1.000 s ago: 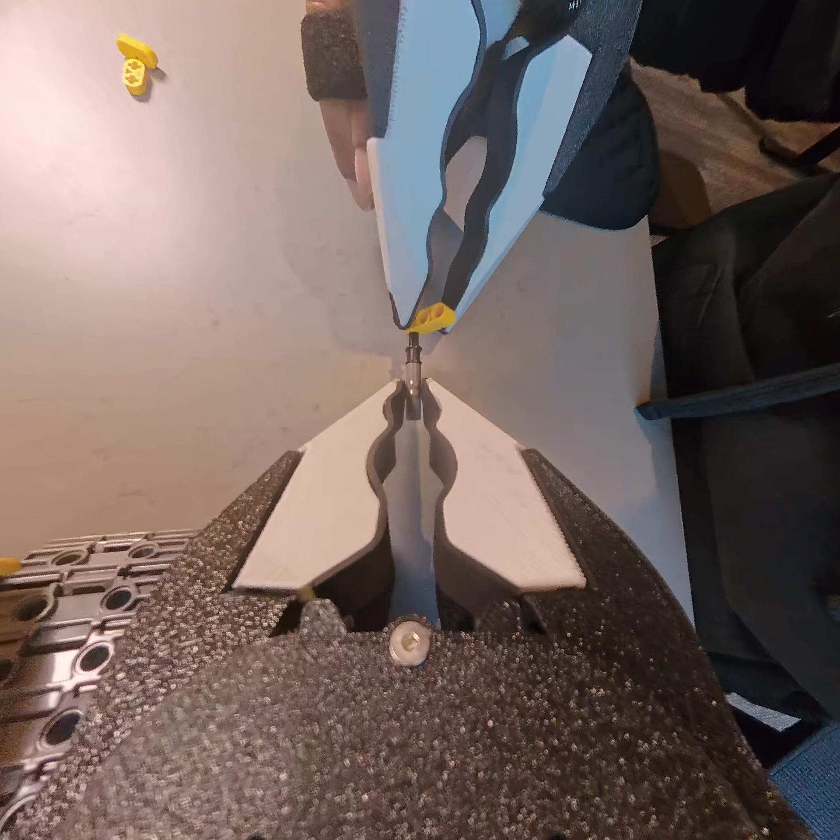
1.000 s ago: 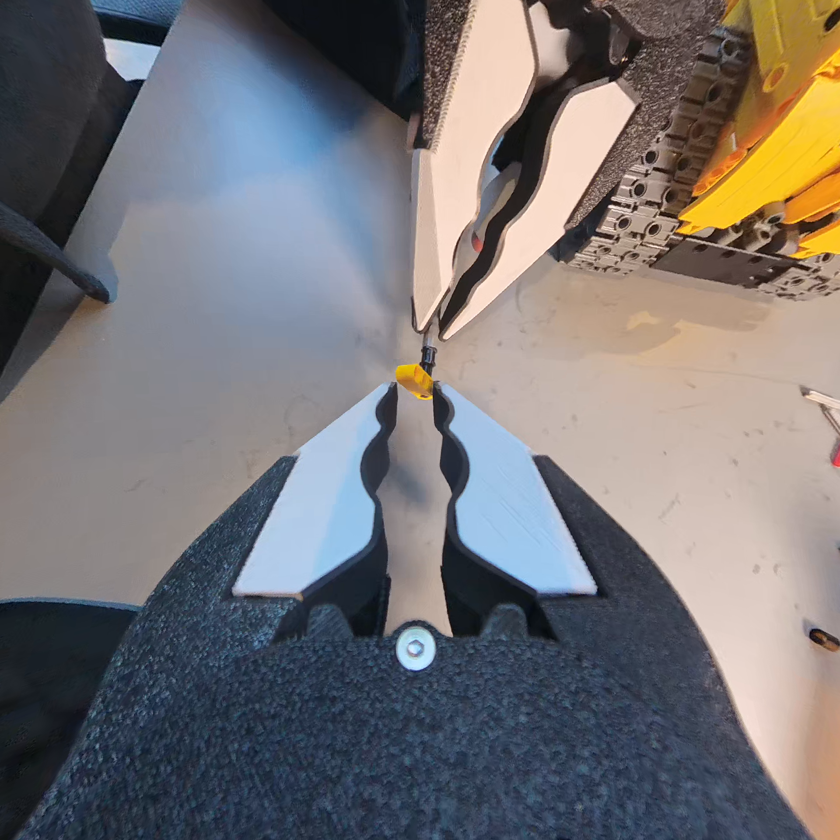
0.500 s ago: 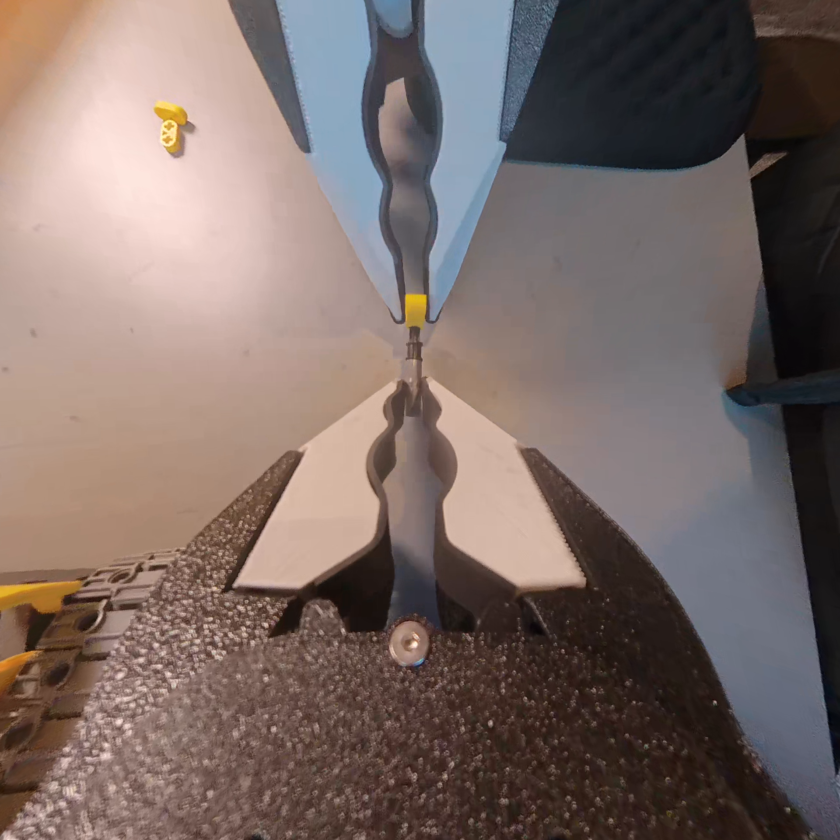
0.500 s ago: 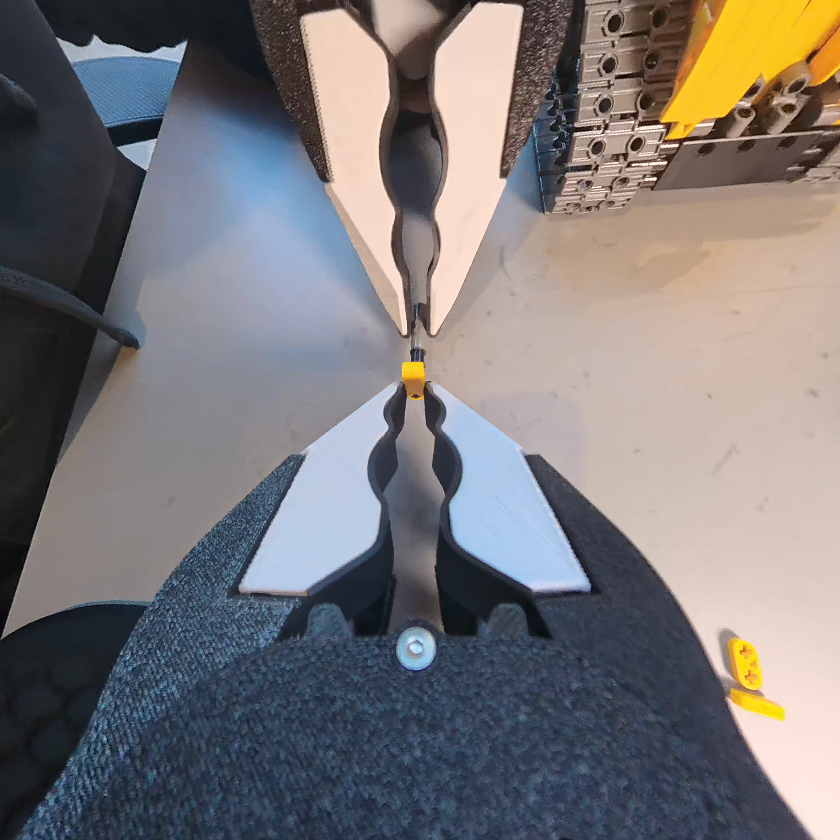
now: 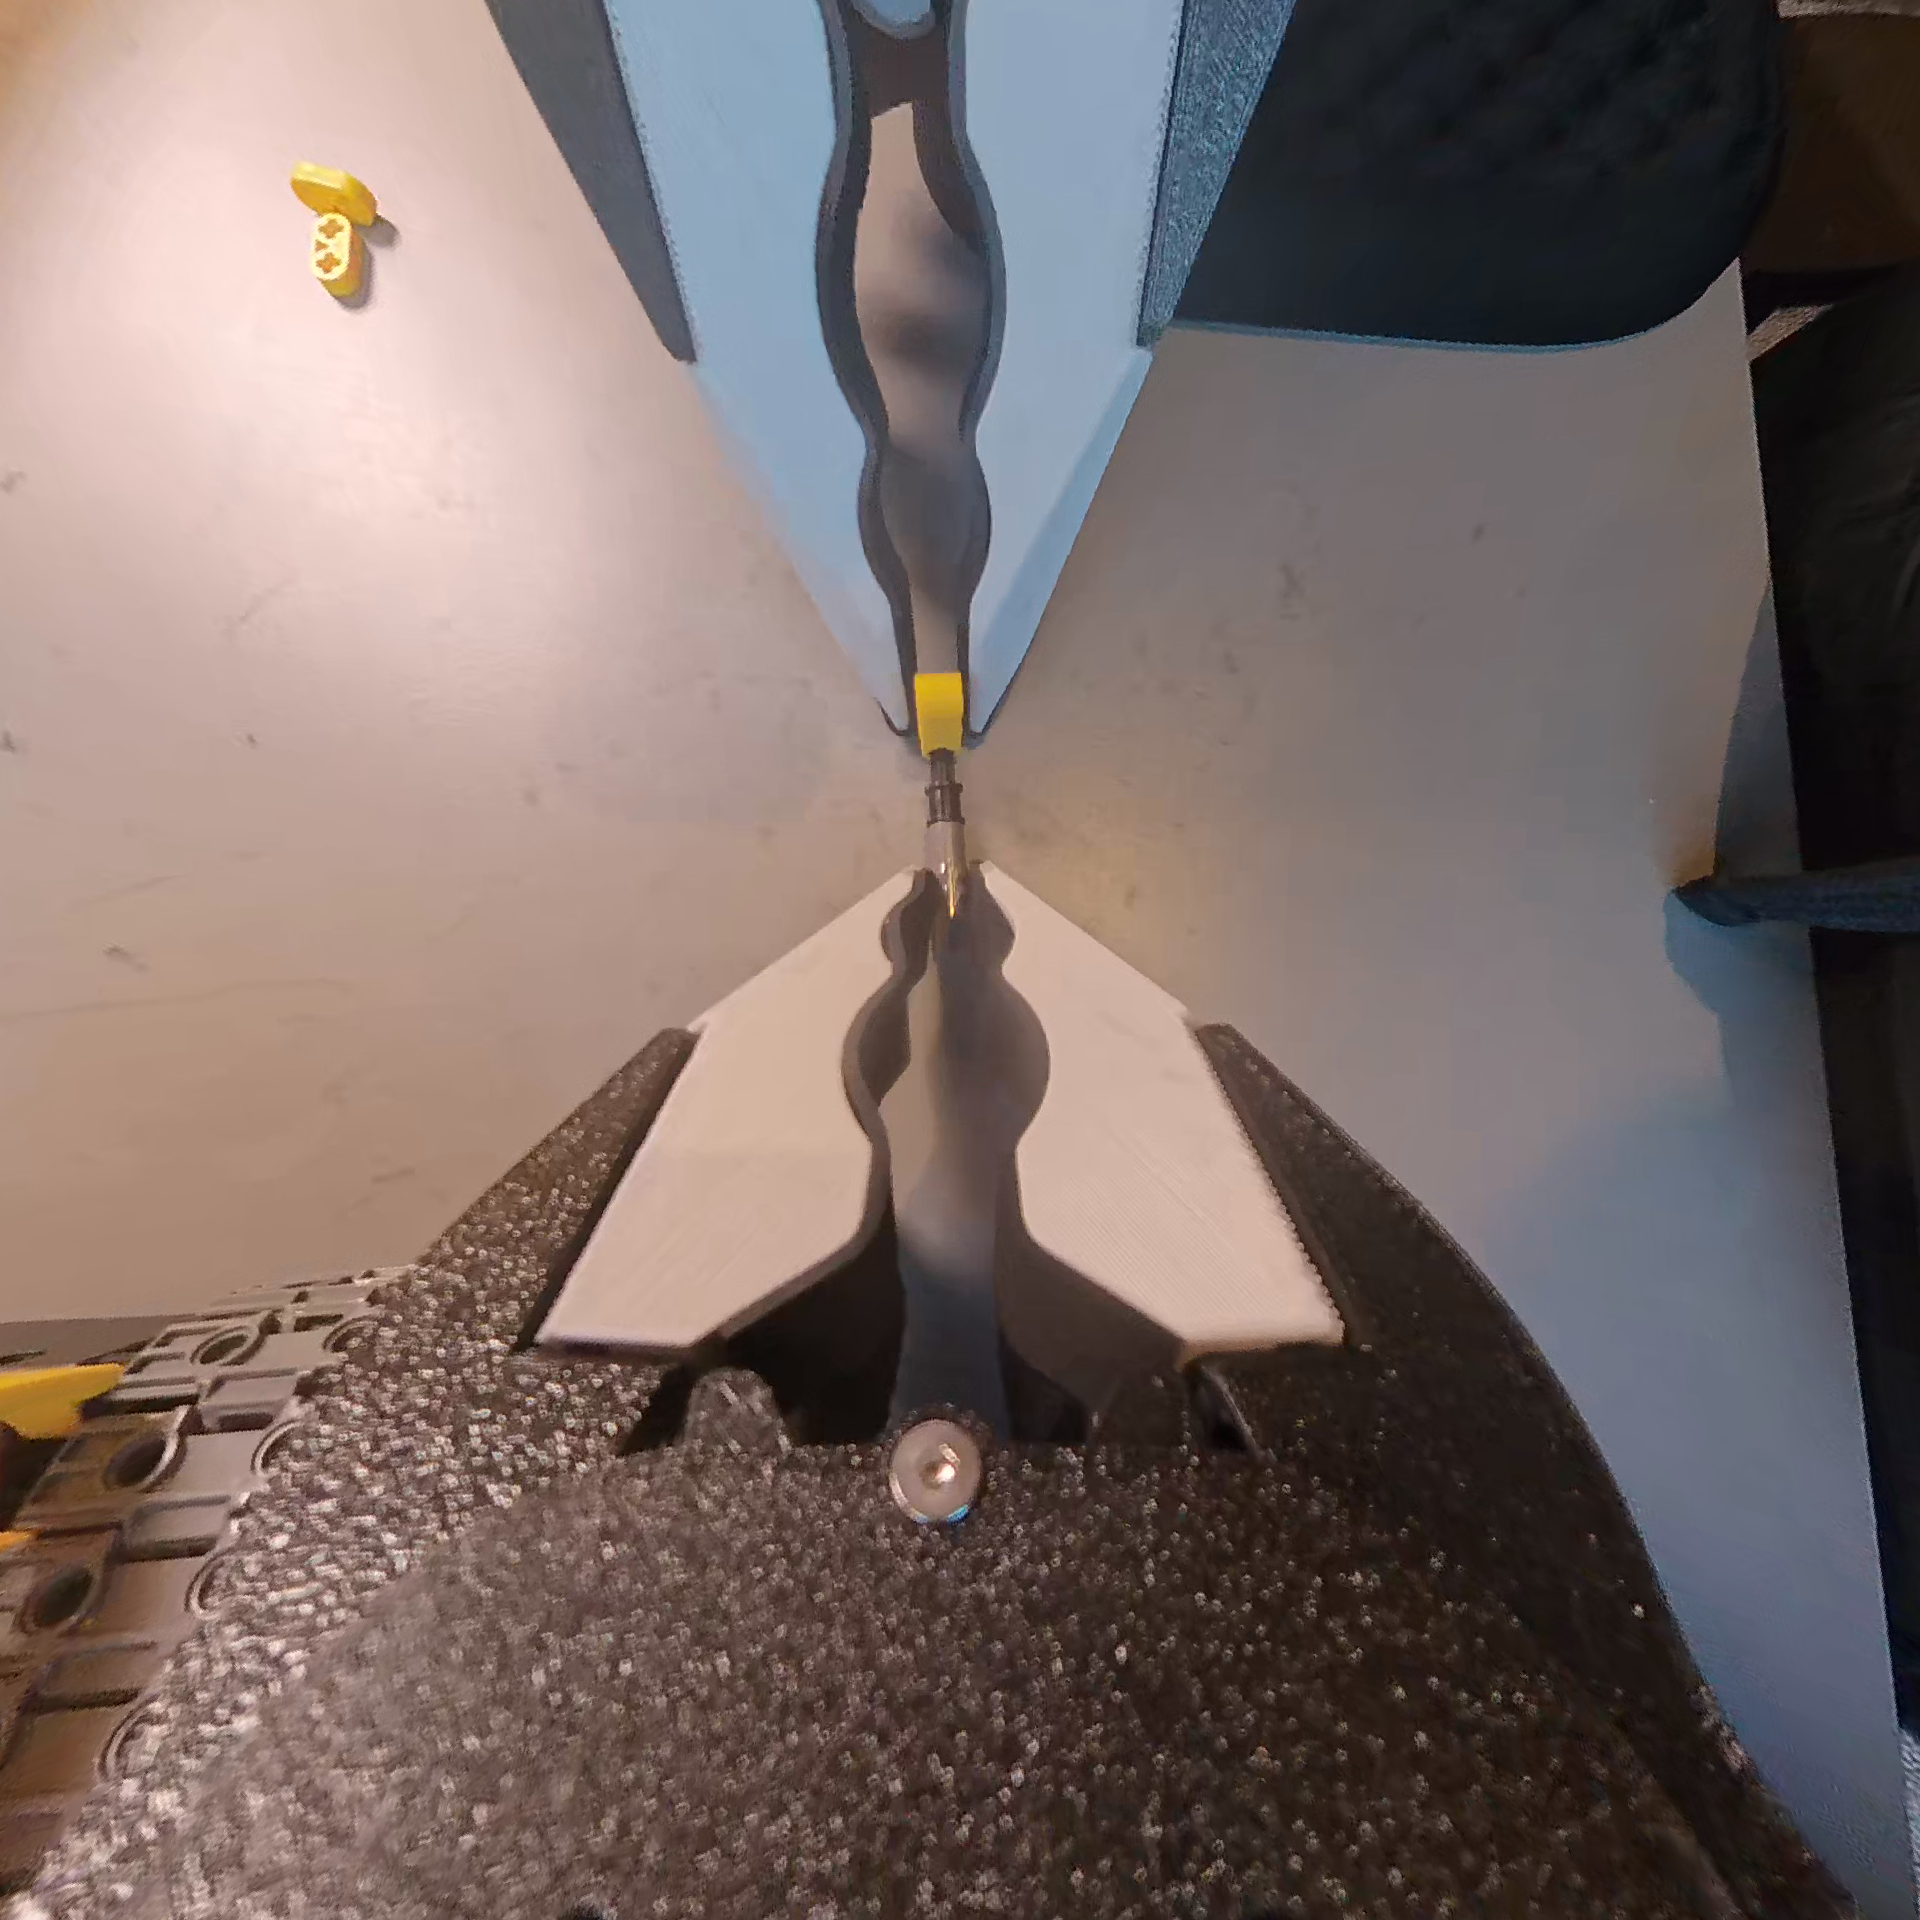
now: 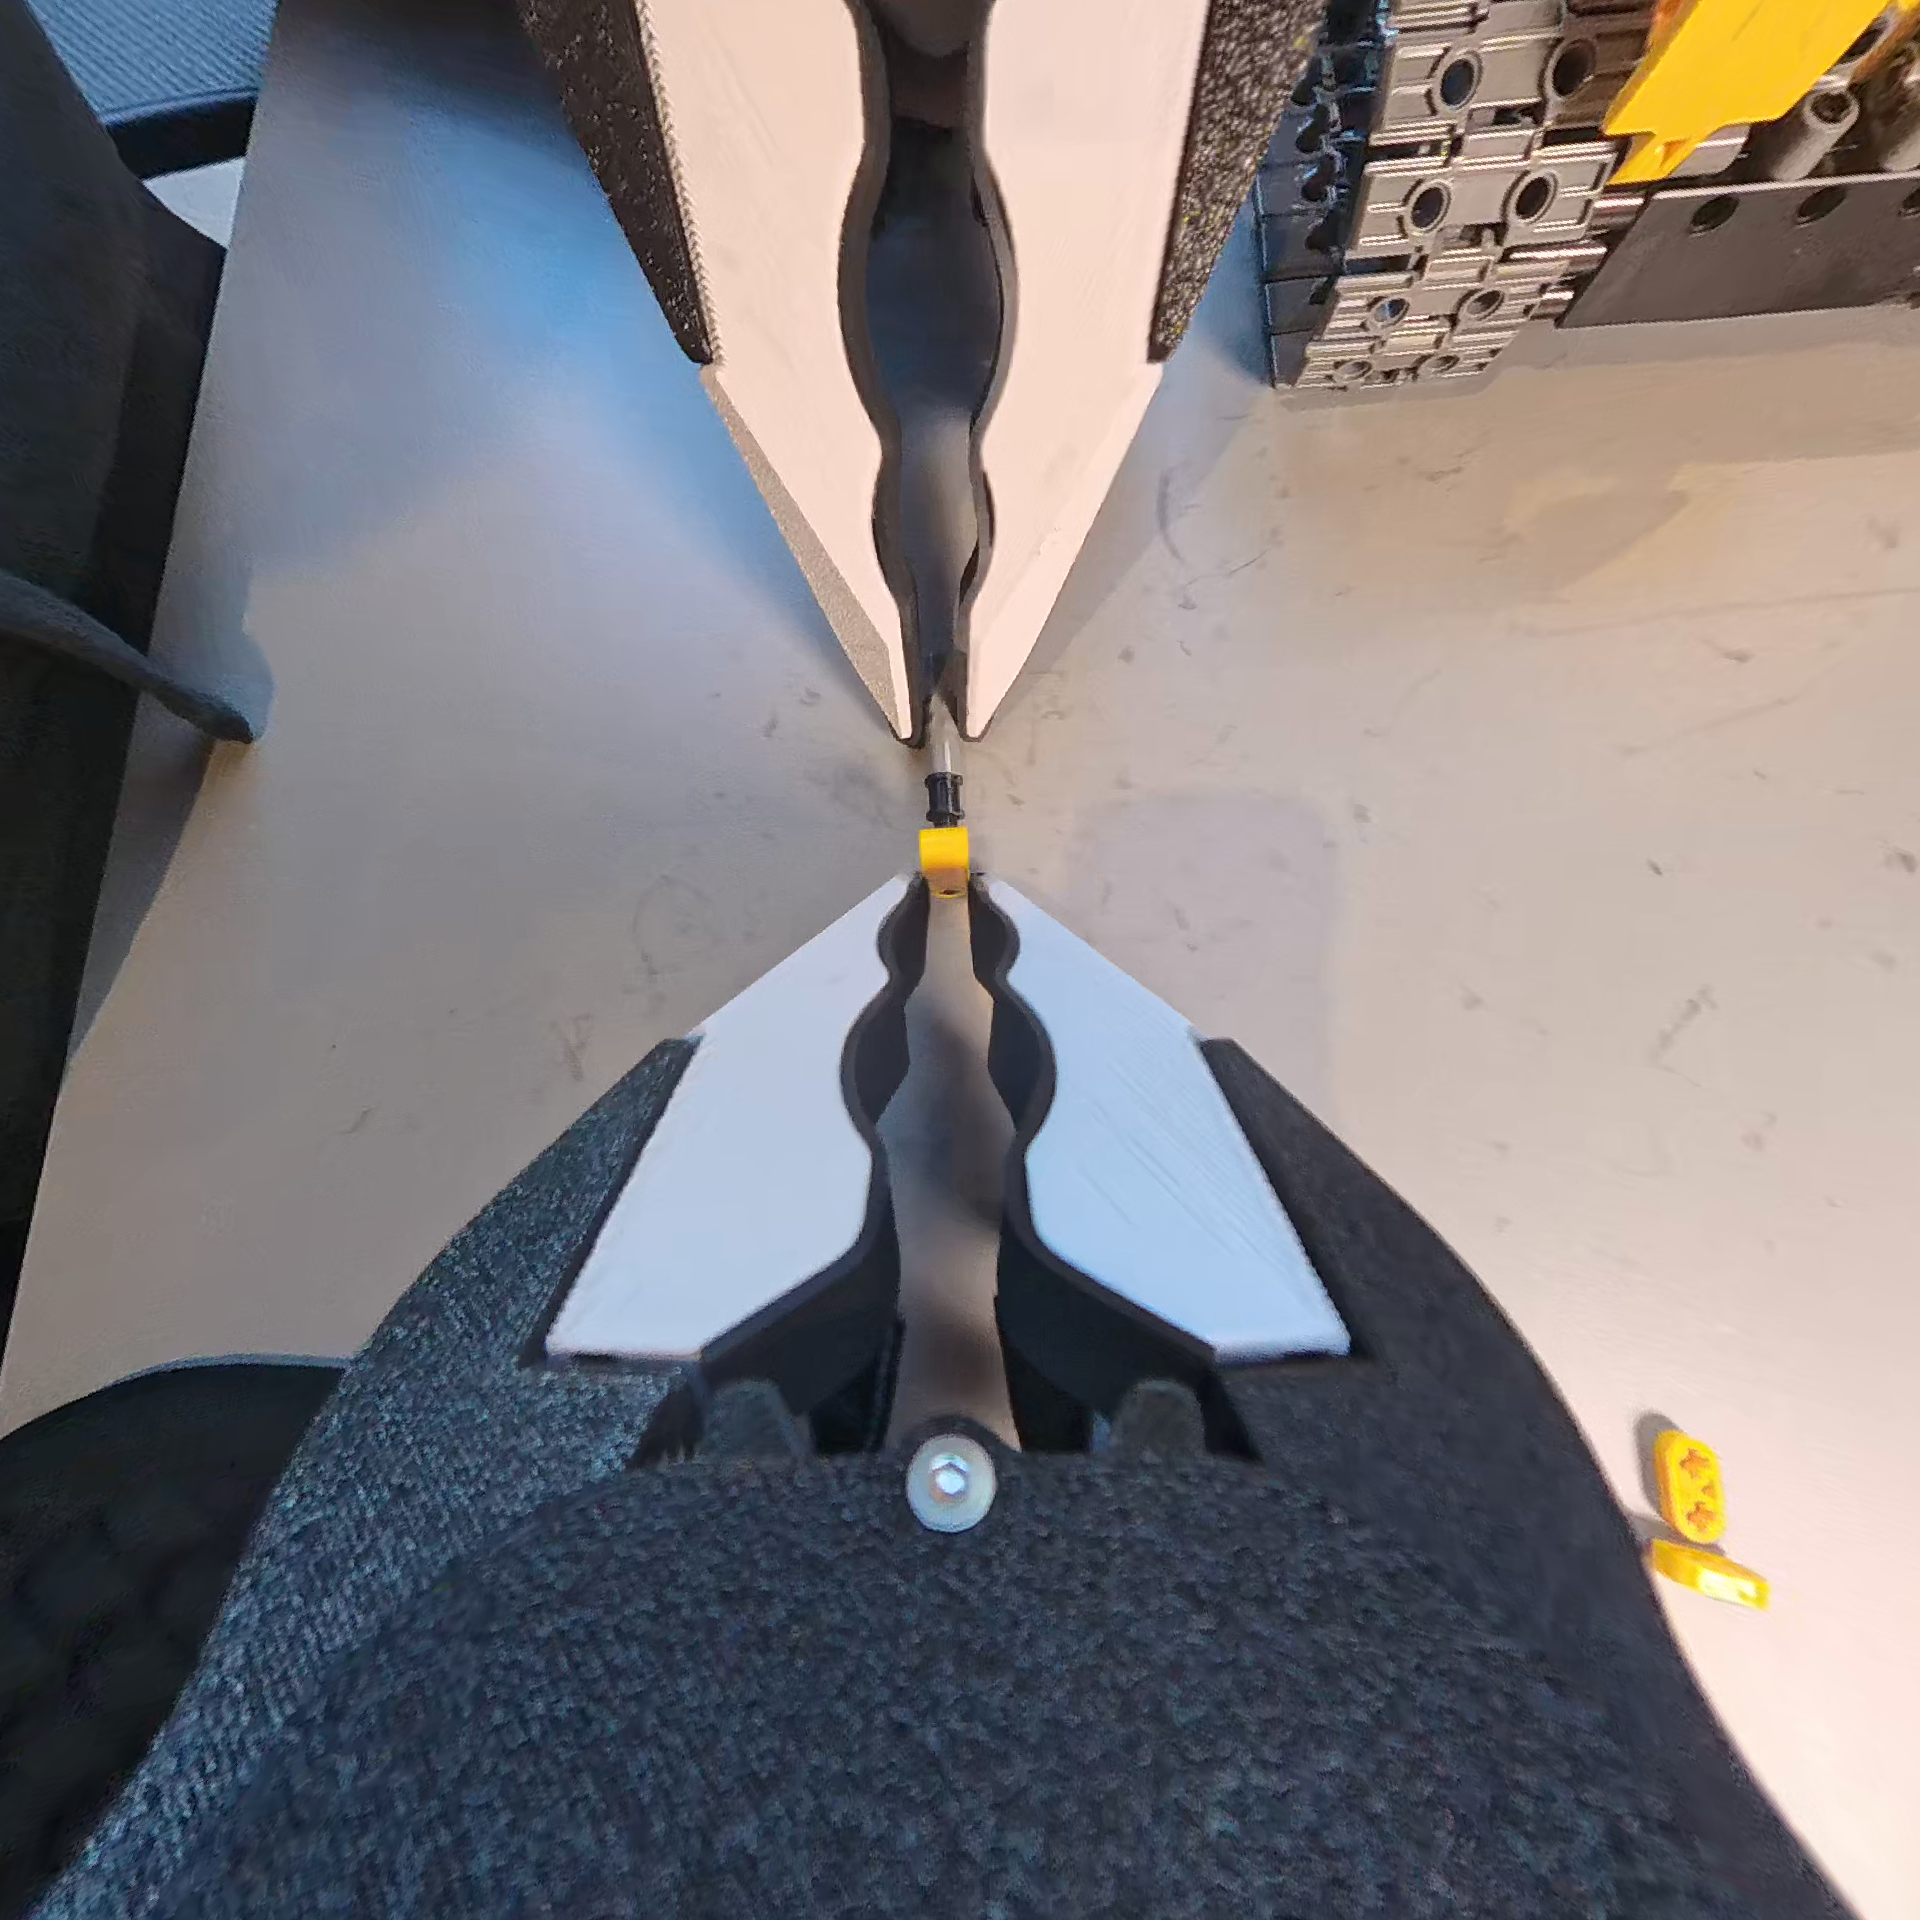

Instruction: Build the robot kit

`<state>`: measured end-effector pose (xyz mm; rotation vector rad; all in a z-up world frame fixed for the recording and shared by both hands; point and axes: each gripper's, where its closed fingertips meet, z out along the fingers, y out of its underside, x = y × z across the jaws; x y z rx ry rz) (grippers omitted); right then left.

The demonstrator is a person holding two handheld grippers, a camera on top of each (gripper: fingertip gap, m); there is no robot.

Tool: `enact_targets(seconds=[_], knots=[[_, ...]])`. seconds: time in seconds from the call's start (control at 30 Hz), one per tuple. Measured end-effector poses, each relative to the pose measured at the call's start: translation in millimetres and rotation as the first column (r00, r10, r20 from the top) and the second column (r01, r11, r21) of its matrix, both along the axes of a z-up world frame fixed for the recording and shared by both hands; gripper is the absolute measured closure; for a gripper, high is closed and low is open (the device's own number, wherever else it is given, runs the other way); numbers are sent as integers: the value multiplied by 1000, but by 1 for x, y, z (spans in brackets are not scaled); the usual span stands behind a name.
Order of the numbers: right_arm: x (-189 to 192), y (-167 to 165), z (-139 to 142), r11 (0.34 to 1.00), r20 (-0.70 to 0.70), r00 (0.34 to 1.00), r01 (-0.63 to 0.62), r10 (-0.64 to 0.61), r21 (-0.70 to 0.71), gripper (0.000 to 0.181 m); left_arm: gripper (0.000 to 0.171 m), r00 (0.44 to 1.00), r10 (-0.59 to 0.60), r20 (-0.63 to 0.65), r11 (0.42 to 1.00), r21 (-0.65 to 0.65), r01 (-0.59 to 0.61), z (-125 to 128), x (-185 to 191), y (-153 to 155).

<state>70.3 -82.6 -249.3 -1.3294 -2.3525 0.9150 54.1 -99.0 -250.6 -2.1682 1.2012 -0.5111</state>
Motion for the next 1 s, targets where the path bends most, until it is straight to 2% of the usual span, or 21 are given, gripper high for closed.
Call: enact_targets(seconds=[1.0], knots=[[1,0,0,1000,-10,1000,28,-28,9,174,166,1000,3,4,1000,3,-3,-1,0,1]])
